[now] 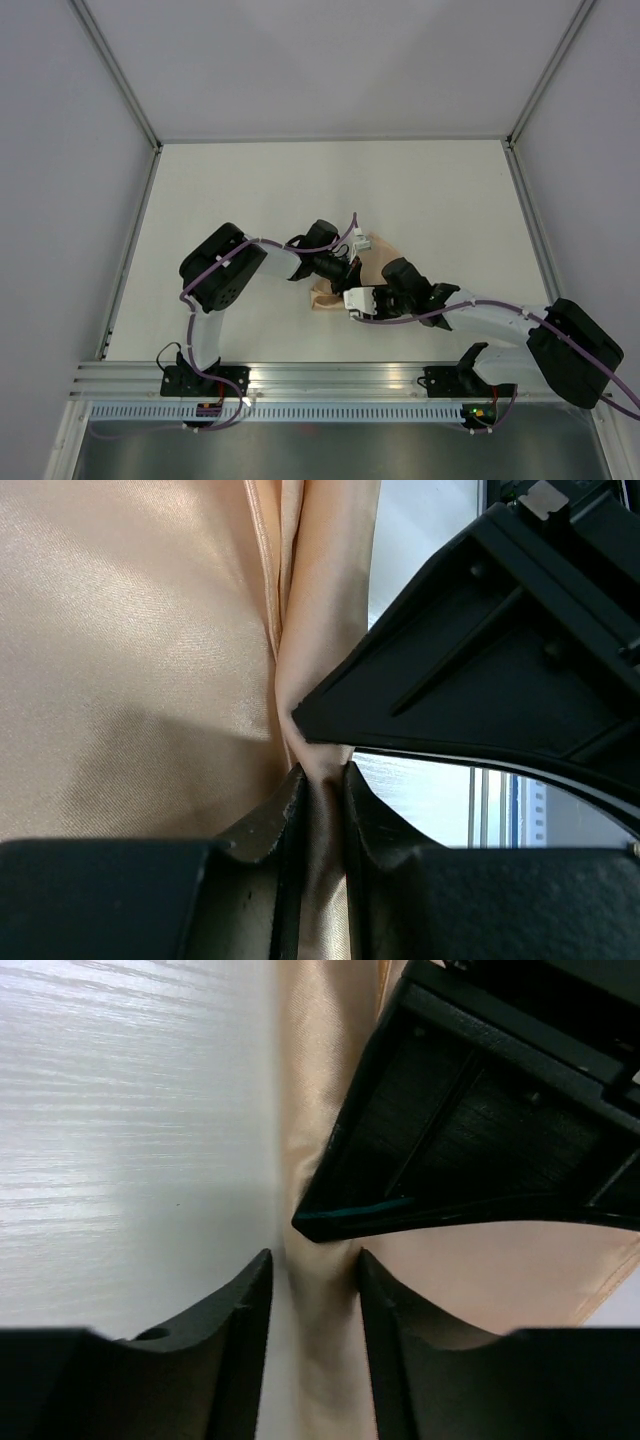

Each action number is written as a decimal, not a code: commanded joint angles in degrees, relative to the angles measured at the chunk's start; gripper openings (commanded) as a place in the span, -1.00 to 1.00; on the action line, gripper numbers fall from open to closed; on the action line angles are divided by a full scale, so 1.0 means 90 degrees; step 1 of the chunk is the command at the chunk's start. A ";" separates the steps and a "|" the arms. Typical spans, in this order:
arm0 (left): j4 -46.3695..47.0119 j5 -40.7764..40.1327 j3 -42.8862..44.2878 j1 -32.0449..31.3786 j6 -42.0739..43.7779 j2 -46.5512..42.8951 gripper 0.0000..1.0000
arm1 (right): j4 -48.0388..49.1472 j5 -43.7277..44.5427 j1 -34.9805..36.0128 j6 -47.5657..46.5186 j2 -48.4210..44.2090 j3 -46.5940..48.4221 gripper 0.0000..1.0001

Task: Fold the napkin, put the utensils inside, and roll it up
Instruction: Roll the napkin with the utensil

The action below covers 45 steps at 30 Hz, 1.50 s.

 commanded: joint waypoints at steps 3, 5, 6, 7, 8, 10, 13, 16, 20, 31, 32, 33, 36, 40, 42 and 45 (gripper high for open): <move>-0.1086 -0.0599 -0.0234 0.0012 -0.0018 0.0382 -0.86 | 0.0176 0.0290 0.0069 0.0079 0.0325 0.0019 -0.42; -0.1028 -0.0609 -0.0254 0.0022 -0.0057 0.0314 -0.72 | 0.0186 0.0339 0.0060 0.0089 0.0384 -0.0001 -0.58; -0.0979 -0.0609 -0.0273 0.0042 -0.0115 0.0217 -0.68 | 0.0167 0.0349 0.0069 0.0098 0.0413 -0.0020 -0.65; -0.0930 -0.0638 -0.0283 0.0042 -0.0154 0.0158 -0.63 | 0.0138 0.0349 0.0060 0.0099 0.0423 -0.0021 -0.72; -0.0833 -0.0657 -0.0293 0.0042 -0.0203 0.0109 -0.52 | 0.0118 0.0339 0.0050 0.0099 0.0433 -0.0021 -0.80; -0.0735 -0.0667 -0.0313 0.0071 -0.0320 -0.0066 -0.38 | 0.0011 0.0281 0.0050 0.0118 0.0472 0.0028 -0.84; -0.0462 -0.0667 -0.0390 0.0139 -0.0506 -0.0349 -0.25 | -0.0360 -0.0049 -0.0057 0.0118 0.0531 0.0223 -0.93; -0.0110 -0.0687 -0.0537 0.0247 -0.0711 -0.0671 -0.21 | -0.0858 -0.0557 -0.0349 0.0050 0.0696 0.0555 -0.96; 0.0446 -0.1115 -0.0820 0.0452 -0.1091 -0.1130 -0.17 | -0.1444 -0.1211 -0.0799 -0.0106 0.1077 0.1101 -0.99; 0.2818 -0.3722 -0.2743 0.1077 -0.1805 -0.3503 -0.03 | -0.3953 -0.2590 -0.1951 -0.1131 0.3419 0.3112 -0.99; 0.2898 -0.3821 -0.2928 0.1058 -0.1641 -0.3630 -0.01 | -0.4361 -0.2668 -0.2020 -0.1316 0.3837 0.3482 -0.99; 0.2976 -0.3909 -0.3017 0.1038 -0.1523 -0.3902 0.08 | -0.4558 -0.2794 -0.2088 -0.1385 0.4044 0.3659 -0.99; 0.3288 -0.4358 -0.3427 0.0853 -0.0850 -0.4352 0.08 | -0.5086 -0.2912 -0.2293 -0.1571 0.4680 0.4236 -0.99; 0.3446 -0.5244 -0.3769 0.0356 0.0185 -0.4734 0.09 | -0.5399 -0.2942 -0.2489 -0.1610 0.5178 0.4734 -0.99; 0.3368 -0.5490 -0.3808 -0.0093 0.0975 -0.4735 0.09 | -0.5488 -0.2922 -0.2518 -0.1591 0.5354 0.4842 -0.99; 0.3251 -0.5998 -0.3702 -0.0767 0.1923 -0.4550 0.11 | -0.5585 -0.2903 -0.2538 -0.1552 0.5530 0.5008 -0.99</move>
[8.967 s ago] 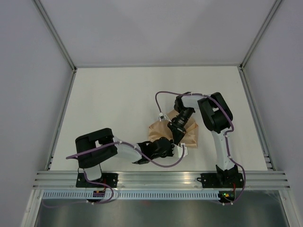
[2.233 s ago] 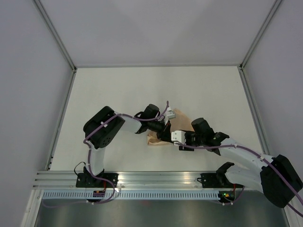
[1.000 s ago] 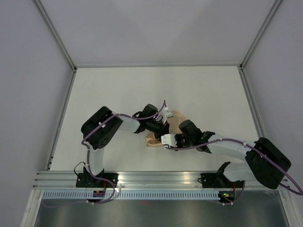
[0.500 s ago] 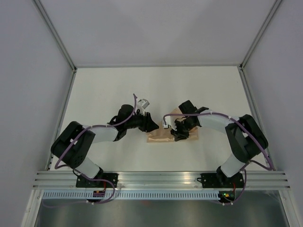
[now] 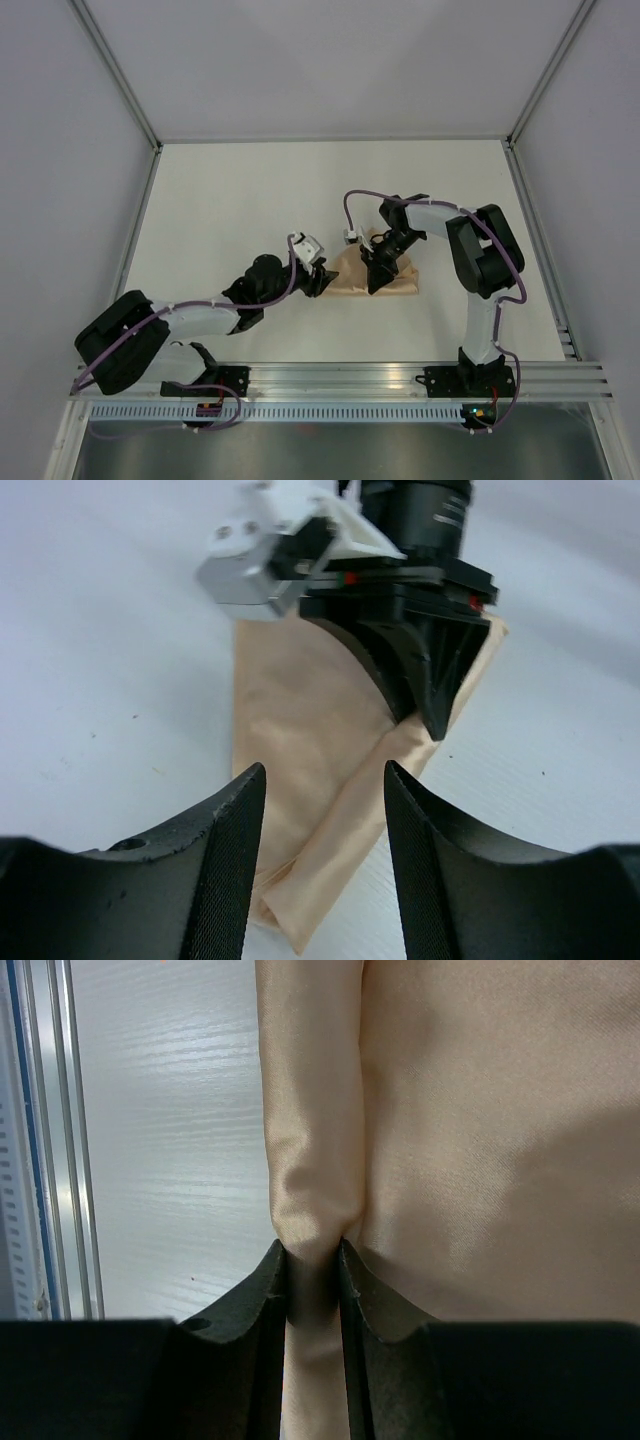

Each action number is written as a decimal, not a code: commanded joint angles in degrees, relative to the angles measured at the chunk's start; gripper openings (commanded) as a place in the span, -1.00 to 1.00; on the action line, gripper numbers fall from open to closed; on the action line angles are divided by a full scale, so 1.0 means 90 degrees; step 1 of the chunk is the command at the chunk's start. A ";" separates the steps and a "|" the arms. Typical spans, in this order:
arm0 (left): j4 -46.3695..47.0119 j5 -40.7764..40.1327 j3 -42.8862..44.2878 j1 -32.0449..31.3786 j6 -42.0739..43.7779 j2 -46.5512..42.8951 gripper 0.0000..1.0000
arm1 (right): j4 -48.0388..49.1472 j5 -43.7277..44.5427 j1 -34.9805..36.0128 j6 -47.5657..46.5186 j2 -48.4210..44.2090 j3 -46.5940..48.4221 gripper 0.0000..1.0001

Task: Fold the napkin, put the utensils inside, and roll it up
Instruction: Roll the napkin with the utensil

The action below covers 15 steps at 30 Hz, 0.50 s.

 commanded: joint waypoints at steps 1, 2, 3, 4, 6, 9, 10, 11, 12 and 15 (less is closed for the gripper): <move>0.0237 -0.1010 0.0121 -0.0651 0.1750 0.0145 0.14 | -0.0126 0.0798 -0.0007 -0.0476 0.0623 -0.0077 -0.99; 0.0178 -0.1080 0.0247 -0.0933 0.2148 0.0387 0.15 | -0.0165 0.0798 -0.0007 -0.0476 0.0681 -0.0009 -0.99; 0.0119 -0.1119 0.0307 -0.1052 0.2326 0.0506 0.16 | -0.0185 0.0798 -0.0017 -0.0466 0.0701 0.0021 -0.99; 0.0071 -0.1159 0.0385 -0.1160 0.2637 0.0652 0.18 | -0.0214 0.0798 -0.0017 -0.0457 0.0740 0.0079 -0.99; 0.0012 -0.1227 0.0580 -0.1443 0.2912 0.1062 0.21 | -0.0263 0.0789 -0.0027 -0.0447 0.0799 0.0128 -0.99; 0.0002 -0.1296 0.0814 -0.1795 0.3479 0.1560 0.25 | -0.0302 0.0788 -0.0046 -0.0408 0.0867 0.0187 -0.99; -0.0076 -0.1305 0.0970 -0.1873 0.3712 0.1687 0.25 | -0.0312 0.0788 -0.0047 -0.0408 0.0877 0.0207 -0.99; -0.0076 -0.1315 0.1039 -0.1999 0.3821 0.1949 0.26 | -0.0321 0.0788 -0.0047 -0.0408 0.0896 0.0226 -0.99; -0.0076 -0.1315 0.1088 -0.2049 0.3996 0.2049 0.28 | -0.0331 0.0788 -0.0047 -0.0388 0.0906 0.0255 -0.99; -0.0057 -0.1335 0.1313 -0.2147 0.4203 0.2440 0.29 | -0.0370 0.0789 -0.0047 -0.0388 0.0945 0.0285 -0.99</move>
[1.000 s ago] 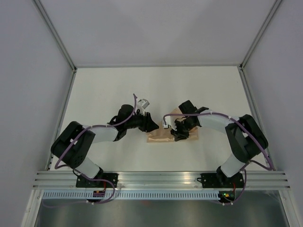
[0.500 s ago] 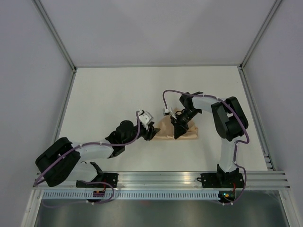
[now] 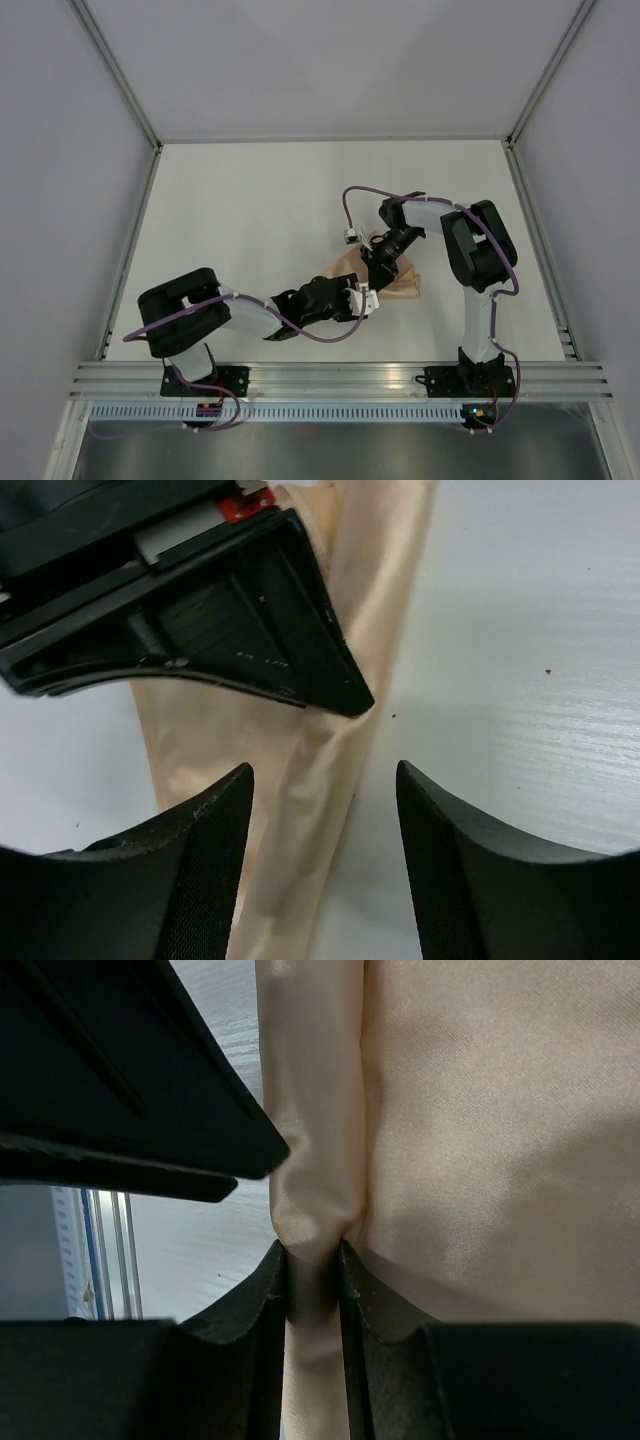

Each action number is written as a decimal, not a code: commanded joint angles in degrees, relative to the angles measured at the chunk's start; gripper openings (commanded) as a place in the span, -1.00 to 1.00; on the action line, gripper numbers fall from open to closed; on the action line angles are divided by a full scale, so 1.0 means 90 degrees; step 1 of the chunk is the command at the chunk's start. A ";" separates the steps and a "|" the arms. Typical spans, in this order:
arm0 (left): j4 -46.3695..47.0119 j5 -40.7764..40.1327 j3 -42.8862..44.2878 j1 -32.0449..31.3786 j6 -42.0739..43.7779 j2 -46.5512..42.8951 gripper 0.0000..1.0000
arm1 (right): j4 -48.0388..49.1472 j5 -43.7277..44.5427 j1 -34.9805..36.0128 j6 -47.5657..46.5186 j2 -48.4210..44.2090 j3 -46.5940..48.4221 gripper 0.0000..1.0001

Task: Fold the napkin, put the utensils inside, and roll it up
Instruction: Roll the napkin with the utensil

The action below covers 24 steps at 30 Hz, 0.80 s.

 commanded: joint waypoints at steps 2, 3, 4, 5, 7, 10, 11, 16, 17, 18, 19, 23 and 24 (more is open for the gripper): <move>0.0097 -0.0060 0.0407 -0.0095 0.0973 0.0483 0.30 | 0.0327 0.0971 0.0019 -0.0383 0.0486 -0.0140 -0.99; 0.0048 -0.0021 0.0446 -0.0095 0.1012 0.0532 0.30 | 0.0327 0.0961 0.0019 -0.0373 0.0486 -0.0140 -0.99; -0.0001 0.0009 0.0534 -0.0105 0.1090 0.0581 0.30 | 0.0317 0.0961 0.0009 -0.0373 0.0496 -0.0140 -0.99; -0.0011 0.0019 0.0564 -0.0105 0.1139 0.0659 0.30 | 0.0317 0.0961 0.0019 -0.0383 0.0506 -0.0130 -0.99; -0.0050 0.0029 0.0651 -0.0095 0.1266 0.0806 0.29 | 0.0297 0.0961 0.0009 -0.0373 0.0525 -0.0101 -0.99; -0.0264 0.0165 0.0827 -0.0095 0.1374 0.0981 0.29 | 0.0288 0.0951 0.0009 -0.0383 0.0535 -0.0091 -0.99; -0.0362 0.0223 0.0876 -0.0105 0.1393 0.1021 0.29 | 0.0288 0.0951 0.0009 -0.0373 0.0535 -0.0091 -0.99; -0.0821 0.0322 0.1062 -0.0095 0.1520 0.1197 -0.09 | 0.0288 0.0941 0.0000 -0.0383 0.0525 -0.0091 -0.99; -0.0948 0.0409 0.1101 -0.0095 0.1501 0.1207 -0.19 | 0.0288 0.0932 -0.0010 -0.0373 0.0525 -0.0091 -0.99; -0.1055 0.0506 0.1149 -0.0095 0.1482 0.1216 -0.36 | 0.0288 0.0922 -0.0020 -0.0383 0.0525 -0.0082 -0.99; -0.1240 0.0546 0.1198 -0.0095 0.1453 0.1226 -0.43 | 0.0278 0.0912 -0.0020 -0.0393 0.0535 -0.0081 -0.99; -0.1934 0.0964 0.1442 -0.0095 0.1248 0.1285 -0.71 | 0.0287 0.0854 -0.0040 -0.0374 0.0487 -0.0072 -0.99; -0.2109 0.1063 0.1569 -0.0085 0.1121 0.1304 -0.84 | 0.0355 0.0805 -0.0049 -0.0335 0.0409 -0.0081 -0.94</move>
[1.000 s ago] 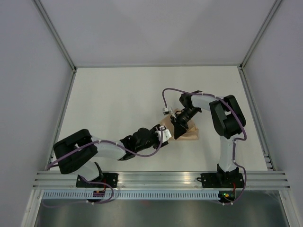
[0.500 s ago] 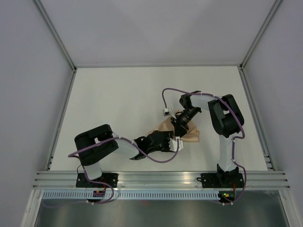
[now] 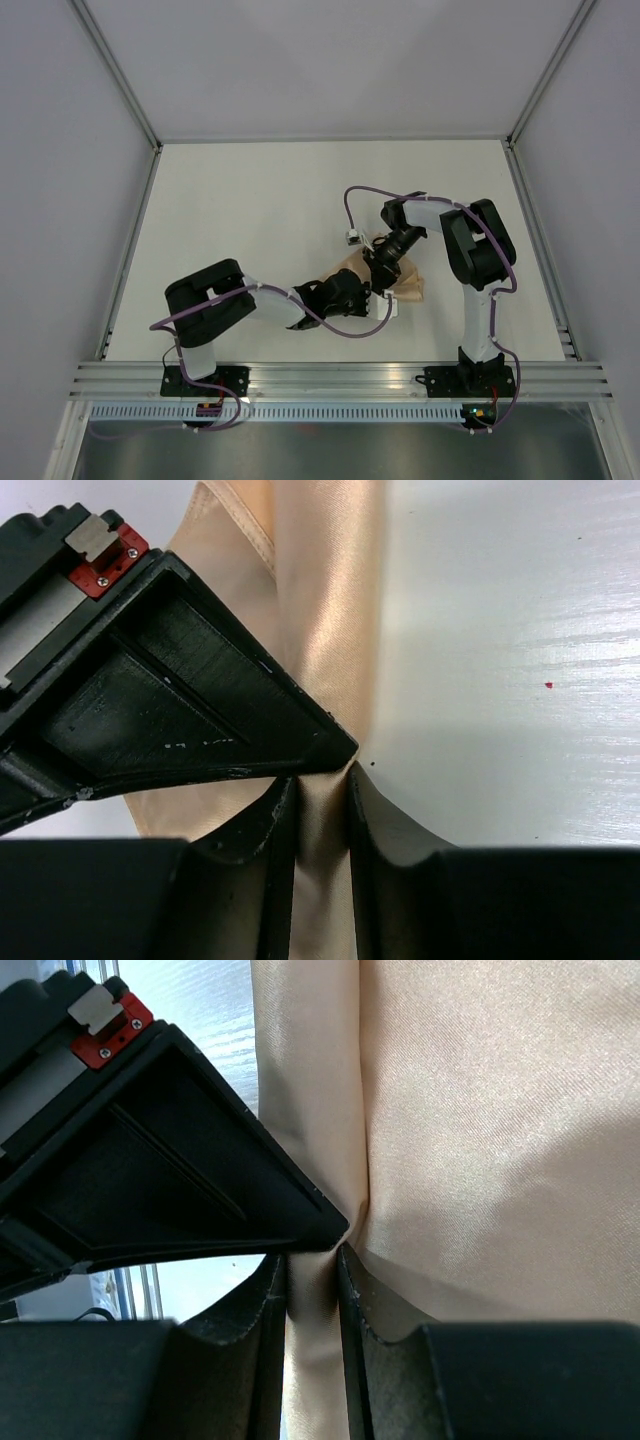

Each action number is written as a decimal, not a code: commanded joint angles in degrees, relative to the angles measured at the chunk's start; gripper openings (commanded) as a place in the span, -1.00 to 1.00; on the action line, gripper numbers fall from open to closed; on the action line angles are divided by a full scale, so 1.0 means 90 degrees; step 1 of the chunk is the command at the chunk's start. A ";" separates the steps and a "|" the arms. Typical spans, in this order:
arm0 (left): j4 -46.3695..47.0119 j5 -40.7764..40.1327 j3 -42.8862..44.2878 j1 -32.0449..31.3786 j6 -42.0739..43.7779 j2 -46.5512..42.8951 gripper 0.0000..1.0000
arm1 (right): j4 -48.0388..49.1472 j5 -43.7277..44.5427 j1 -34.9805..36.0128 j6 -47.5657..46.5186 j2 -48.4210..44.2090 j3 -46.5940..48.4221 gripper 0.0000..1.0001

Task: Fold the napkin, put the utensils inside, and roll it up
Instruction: Roll the napkin with the utensil

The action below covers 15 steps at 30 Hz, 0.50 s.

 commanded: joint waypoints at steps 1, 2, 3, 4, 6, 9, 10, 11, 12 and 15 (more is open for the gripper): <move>-0.1102 0.0706 0.0384 0.0007 -0.0154 0.0231 -0.90 | 0.0705 0.0814 0.0007 -0.0291 0.0231 -0.0137 -0.85; -0.1346 0.0843 0.0433 0.0017 -0.0232 0.0250 -0.94 | 0.0725 0.0795 -0.0022 -0.0252 0.0144 -0.0137 -0.63; -0.1435 0.0931 0.0511 0.0027 -0.0407 0.0241 -0.95 | 0.0725 0.0727 -0.0042 -0.0232 0.0065 -0.0137 -0.50; -0.1513 0.1057 0.0541 0.0065 -0.0506 0.0241 -0.95 | 0.0725 0.0697 -0.0062 -0.0203 -0.0138 -0.0128 -0.36; -0.1757 0.1399 0.0677 0.0134 -0.0953 0.0308 -0.95 | 0.0725 0.0668 -0.0110 -0.0076 -0.0499 -0.0079 -0.11; -0.2031 0.2073 0.0863 0.0349 -0.1695 0.0406 -0.95 | 0.0647 0.0609 -0.0188 0.0070 -0.1036 -0.0001 0.03; -0.2051 0.2181 0.0873 0.0397 -0.1833 0.0436 -0.95 | 0.0647 0.0580 -0.0208 0.0129 -0.1174 -0.0001 0.05; -0.2071 0.2327 0.0893 0.0417 -0.1960 0.0475 -0.95 | 0.0676 0.0580 -0.0295 0.0207 -0.1311 0.0019 0.07; -0.2129 0.2377 0.0922 0.0437 -0.2184 0.0494 -0.95 | 0.0754 0.0590 -0.0354 0.0314 -0.1564 -0.0020 0.08; -0.2178 0.2688 0.0893 0.0651 -0.2653 0.0553 -0.95 | 0.1308 0.0638 -0.0637 0.0870 -0.2081 -0.0214 0.09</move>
